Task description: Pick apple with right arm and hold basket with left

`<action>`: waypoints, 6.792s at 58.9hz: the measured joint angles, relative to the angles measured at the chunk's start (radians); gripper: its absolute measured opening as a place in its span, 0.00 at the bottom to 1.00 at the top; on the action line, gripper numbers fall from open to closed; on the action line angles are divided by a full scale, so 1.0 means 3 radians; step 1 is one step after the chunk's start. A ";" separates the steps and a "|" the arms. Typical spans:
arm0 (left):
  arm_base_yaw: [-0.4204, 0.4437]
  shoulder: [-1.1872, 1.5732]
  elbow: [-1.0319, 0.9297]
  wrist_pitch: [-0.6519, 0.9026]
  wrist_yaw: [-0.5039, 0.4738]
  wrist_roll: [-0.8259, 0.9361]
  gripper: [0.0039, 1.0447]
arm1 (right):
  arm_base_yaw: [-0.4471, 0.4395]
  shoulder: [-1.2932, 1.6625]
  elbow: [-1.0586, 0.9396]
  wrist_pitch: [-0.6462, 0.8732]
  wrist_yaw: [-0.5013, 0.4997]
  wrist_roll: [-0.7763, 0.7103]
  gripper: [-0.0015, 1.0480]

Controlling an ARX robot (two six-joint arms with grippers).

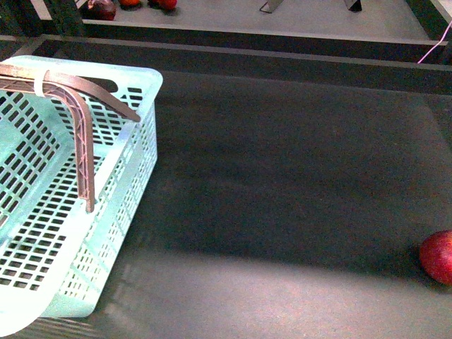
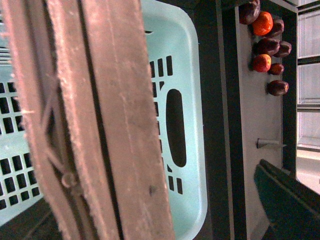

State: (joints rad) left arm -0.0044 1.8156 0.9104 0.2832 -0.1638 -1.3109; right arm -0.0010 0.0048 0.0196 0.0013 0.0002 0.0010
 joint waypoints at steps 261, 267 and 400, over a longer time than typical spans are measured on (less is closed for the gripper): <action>-0.1405 -0.0422 0.1053 -0.1127 0.0408 0.1041 0.15 | -0.0928 0.6739 0.2074 0.1710 -0.0207 -0.0272 0.92; -0.1405 -0.0422 0.1053 -0.1127 0.0409 0.1041 0.15 | -0.0937 0.6977 0.2211 0.1709 -0.0158 -0.0304 0.92; -0.1405 -0.0422 0.1053 -0.1127 0.0402 0.1043 0.15 | 0.0917 0.4880 0.2808 0.1069 -0.0570 0.0760 0.73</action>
State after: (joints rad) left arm -0.4259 1.6890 1.2263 -0.0547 -0.0433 -0.9981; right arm 0.2741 1.4689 0.8619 0.3222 -0.1707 0.2291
